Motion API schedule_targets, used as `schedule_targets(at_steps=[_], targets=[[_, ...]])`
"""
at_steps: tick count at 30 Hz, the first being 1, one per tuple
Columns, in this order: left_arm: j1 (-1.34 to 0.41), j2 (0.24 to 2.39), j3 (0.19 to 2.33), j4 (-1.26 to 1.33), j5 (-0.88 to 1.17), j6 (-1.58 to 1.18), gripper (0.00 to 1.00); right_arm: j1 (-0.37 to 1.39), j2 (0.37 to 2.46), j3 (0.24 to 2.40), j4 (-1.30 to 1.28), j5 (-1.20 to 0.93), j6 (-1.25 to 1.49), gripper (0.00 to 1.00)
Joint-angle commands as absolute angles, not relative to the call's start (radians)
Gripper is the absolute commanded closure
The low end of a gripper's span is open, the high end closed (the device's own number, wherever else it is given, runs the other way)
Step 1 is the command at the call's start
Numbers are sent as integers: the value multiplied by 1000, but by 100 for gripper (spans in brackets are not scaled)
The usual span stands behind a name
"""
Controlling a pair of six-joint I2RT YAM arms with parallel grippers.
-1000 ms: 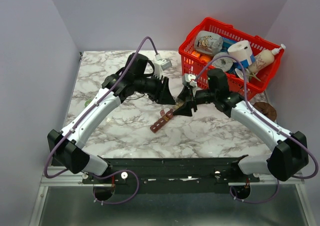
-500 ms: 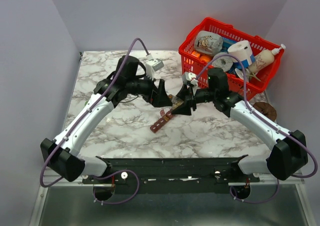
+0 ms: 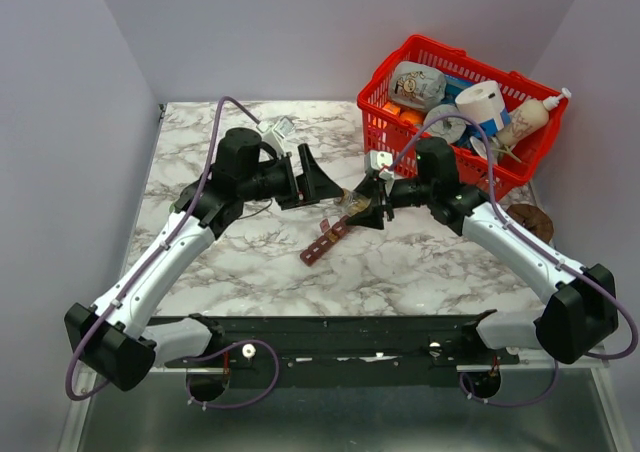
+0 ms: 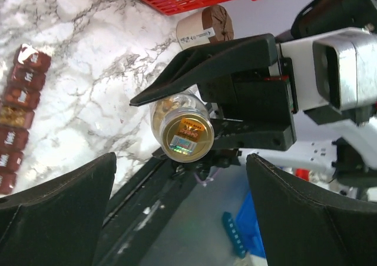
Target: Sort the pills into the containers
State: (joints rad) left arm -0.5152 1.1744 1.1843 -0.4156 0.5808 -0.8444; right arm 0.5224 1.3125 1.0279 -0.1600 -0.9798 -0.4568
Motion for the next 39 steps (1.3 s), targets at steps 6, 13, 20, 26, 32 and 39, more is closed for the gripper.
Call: schedule_targets(at_steps=[6, 13, 20, 26, 32, 39], targets=[[-612, 1268, 1325, -549, 359, -1068, 1, 535, 1290, 1052, -176, -942, -529, 93], [-655, 1333, 1417, -696, 229, -1043, 17, 535, 1290, 1052, -176, -942, -529, 93], [-675, 1344, 1422, -678, 232, -1037, 32, 535, 1292, 1051, -176, -940, -525, 93], [-693, 1356, 1430, -678, 248, -1019, 35, 535, 1292, 1054, -178, -942, -522, 93], [-696, 1351, 1430, -681, 252, -983, 79, 535, 1292, 1051, -178, -942, -523, 93], [-695, 1358, 1407, -654, 382, -777, 92, 535, 1292, 1055, -176, -986, -500, 93]])
